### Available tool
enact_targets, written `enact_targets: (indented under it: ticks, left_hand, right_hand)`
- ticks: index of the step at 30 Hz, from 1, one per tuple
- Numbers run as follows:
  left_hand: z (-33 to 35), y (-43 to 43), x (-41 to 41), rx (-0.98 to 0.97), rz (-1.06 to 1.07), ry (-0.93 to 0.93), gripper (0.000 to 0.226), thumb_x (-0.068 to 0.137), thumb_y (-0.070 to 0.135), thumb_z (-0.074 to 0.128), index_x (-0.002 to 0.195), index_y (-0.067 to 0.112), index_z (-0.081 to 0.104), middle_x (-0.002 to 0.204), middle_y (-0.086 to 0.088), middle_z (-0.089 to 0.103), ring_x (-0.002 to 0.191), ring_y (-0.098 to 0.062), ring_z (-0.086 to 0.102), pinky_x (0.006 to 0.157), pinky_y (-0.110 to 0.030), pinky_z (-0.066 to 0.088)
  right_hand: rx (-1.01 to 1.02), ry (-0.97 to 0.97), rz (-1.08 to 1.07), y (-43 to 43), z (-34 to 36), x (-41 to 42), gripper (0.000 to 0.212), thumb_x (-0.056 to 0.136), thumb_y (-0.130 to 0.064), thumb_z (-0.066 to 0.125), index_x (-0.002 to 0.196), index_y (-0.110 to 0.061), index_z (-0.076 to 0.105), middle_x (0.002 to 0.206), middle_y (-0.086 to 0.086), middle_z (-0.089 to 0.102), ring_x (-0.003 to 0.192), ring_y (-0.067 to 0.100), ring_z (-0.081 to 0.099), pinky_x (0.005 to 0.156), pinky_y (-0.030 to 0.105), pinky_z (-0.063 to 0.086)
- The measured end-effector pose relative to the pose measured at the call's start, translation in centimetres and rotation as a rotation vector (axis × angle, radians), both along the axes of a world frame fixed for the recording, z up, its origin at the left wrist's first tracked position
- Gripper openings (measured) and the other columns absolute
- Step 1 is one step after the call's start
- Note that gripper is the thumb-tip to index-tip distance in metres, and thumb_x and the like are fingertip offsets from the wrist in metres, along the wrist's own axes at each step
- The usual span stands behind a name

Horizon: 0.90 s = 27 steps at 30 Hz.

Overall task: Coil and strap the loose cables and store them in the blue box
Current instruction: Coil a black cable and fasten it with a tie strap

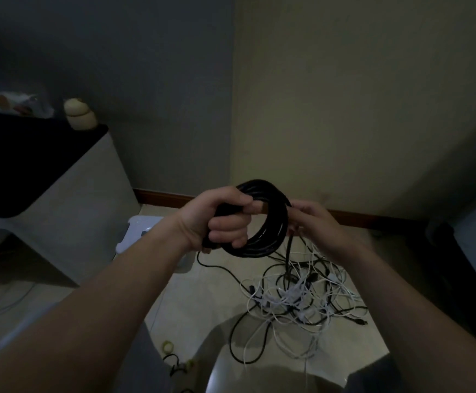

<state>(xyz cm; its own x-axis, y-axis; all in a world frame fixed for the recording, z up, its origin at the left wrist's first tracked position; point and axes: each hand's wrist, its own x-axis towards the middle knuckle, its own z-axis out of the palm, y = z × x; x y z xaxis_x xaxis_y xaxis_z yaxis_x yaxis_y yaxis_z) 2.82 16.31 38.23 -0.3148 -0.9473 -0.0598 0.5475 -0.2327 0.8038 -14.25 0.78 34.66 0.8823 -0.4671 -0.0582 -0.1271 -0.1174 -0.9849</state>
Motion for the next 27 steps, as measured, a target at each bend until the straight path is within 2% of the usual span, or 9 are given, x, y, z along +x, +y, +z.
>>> enact_targets:
  ticks: [3,5,8,12,15,21,23,25,27]
  left_hand:
    - [0.1,0.0,0.1,-0.039,0.096,0.151,0.02,0.078,0.025,0.074,0.076,0.014,0.058,0.034,0.009,0.034,0.027,-0.009,0.034,0.052,-0.024,0.048]
    - [-0.1,-0.1,0.2,-0.038,0.259,0.214,0.021,0.078,0.025,0.074,0.079,0.013,0.056,0.035,0.008,0.038,0.029,-0.008,0.038,0.052,-0.024,0.047]
    - [-0.2,-0.3,0.8,-0.039,0.538,0.254,0.017,0.088,0.03,0.057,0.082,0.015,0.053,0.039,0.007,0.038,0.034,-0.006,0.039,0.057,-0.023,0.045]
    - [-0.3,-0.1,2.3,0.043,0.849,0.385,0.024,0.089,0.037,0.053,0.08,0.015,0.055,0.05,0.007,0.038,0.043,-0.01,0.039,0.061,-0.024,0.046]
    - [-0.6,-0.1,2.5,0.08,0.998,0.372,0.027,0.09,0.039,0.051,0.083,0.013,0.054,0.059,0.004,0.041,0.05,-0.014,0.043,0.067,-0.028,0.048]
    - [-1.0,-1.7,2.0,0.088,1.155,0.111,0.023,0.101,0.028,0.044,0.084,0.012,0.048,0.063,-0.005,0.048,0.06,-0.022,0.052,0.068,-0.036,0.045]
    - [-1.4,-2.0,1.8,0.095,1.183,-0.11,0.031,0.103,0.026,0.044,0.077,0.012,0.054,0.06,-0.006,0.055,0.059,-0.022,0.057,0.071,-0.037,0.048]
    - [-1.9,-2.2,1.3,0.1,1.16,-0.427,0.041,0.103,0.028,0.044,0.068,0.011,0.057,0.059,-0.006,0.061,0.06,-0.021,0.06,0.07,-0.033,0.051]
    - [-2.7,-2.5,0.7,0.09,1.097,-0.665,0.036,0.101,0.032,0.046,0.072,0.012,0.052,0.062,-0.007,0.063,0.063,-0.025,0.061,0.071,-0.037,0.052]
  right_hand:
    - [0.031,0.047,-0.01,0.1,-0.3,-0.1,0.038,0.095,-0.033,0.058,0.086,0.003,0.056,0.066,0.004,0.044,0.063,0.021,0.05,0.071,0.035,0.044]
    - [0.026,0.096,-0.002,0.2,-0.5,-0.2,0.027,0.1,-0.028,0.057,0.082,-0.008,0.055,0.066,0.006,0.045,0.061,0.021,0.052,0.068,0.036,0.047]
    - [0.002,0.179,0.04,0.4,-1.1,-0.3,0.021,0.101,-0.019,0.056,0.081,-0.013,0.055,0.065,0.003,0.047,0.059,0.018,0.05,0.062,0.033,0.047]
    - [-0.057,0.228,0.077,0.5,-1.9,0.0,0.013,0.1,-0.011,0.056,0.092,-0.009,0.067,0.061,-0.003,0.044,0.056,0.018,0.047,0.062,0.037,0.041]
    - [-0.086,0.238,0.124,0.9,-2.3,0.5,0.018,0.1,-0.014,0.057,0.104,-0.02,0.073,0.06,-0.005,0.046,0.056,0.018,0.051,0.056,0.031,0.046]
    - [-0.23,0.276,0.178,2.5,-2.1,1.4,0.042,0.097,-0.019,0.053,0.127,-0.047,0.063,0.065,-0.007,0.059,0.061,0.015,0.048,0.057,0.034,0.04]
    - [-0.328,0.247,0.182,3.1,-1.4,1.6,0.039,0.098,-0.019,0.053,0.128,-0.039,0.066,0.066,-0.012,0.062,0.058,0.008,0.049,0.056,0.024,0.042]
    - [-0.369,0.214,0.16,3.7,-0.6,1.8,0.029,0.096,-0.016,0.055,0.118,-0.024,0.073,0.069,-0.021,0.066,0.057,-0.003,0.052,0.053,0.011,0.041]
    - [-0.348,0.162,0.094,4.1,0.0,2.0,0.019,0.094,-0.012,0.061,0.105,-0.016,0.075,0.079,-0.019,0.071,0.069,-0.006,0.06,0.063,0.011,0.045]
